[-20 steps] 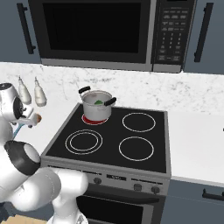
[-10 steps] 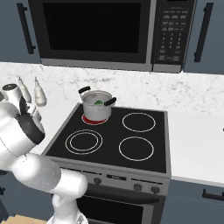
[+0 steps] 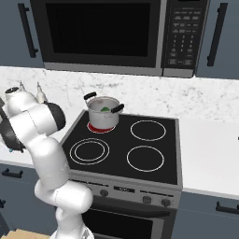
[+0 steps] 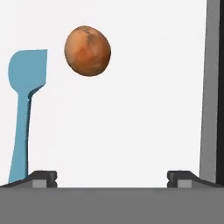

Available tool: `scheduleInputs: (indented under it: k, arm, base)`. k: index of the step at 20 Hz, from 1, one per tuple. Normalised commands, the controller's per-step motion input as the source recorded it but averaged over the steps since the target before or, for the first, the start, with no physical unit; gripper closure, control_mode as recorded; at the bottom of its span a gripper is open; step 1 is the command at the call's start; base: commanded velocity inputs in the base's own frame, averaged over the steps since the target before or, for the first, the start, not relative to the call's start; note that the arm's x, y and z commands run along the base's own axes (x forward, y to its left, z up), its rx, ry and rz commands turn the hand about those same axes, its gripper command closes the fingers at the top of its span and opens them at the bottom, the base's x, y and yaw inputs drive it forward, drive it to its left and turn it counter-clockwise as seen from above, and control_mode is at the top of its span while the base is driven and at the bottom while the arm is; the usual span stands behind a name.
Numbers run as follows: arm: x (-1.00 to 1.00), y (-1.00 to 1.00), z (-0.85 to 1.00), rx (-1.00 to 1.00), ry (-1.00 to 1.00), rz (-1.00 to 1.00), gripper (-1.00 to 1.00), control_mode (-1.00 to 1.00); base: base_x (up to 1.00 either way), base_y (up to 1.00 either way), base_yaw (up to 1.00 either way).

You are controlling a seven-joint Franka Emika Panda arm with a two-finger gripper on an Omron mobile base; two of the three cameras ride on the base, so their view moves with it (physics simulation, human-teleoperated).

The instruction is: Put the broccoli and onion in the pot. Retrieve the spatula and lightly stir the vegetables in the pot.

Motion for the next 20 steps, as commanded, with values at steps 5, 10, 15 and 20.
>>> scheduleInputs:
  k: [5,10,15,20]
  arm:
    - [0.45,0.09,-0.29,-0.02,0.02,0.0,-1.0,-1.0]
    - [0.42,0.07,-0.28,0.0,0.01,0.0,-1.0,-1.0]
    - [0.39,0.09,-0.28,0.0,0.01,0.0,-1.0,-1.0]
    - [0.3,0.0,-0.24,0.0,0.0,0.0,-1.0,-1.0]
  base:
    - [0.0,0.0,0.0]
    - [0.0,0.0,0.0]
    - [0.0,0.0,0.0]
    - [0.0,0.0,0.0]
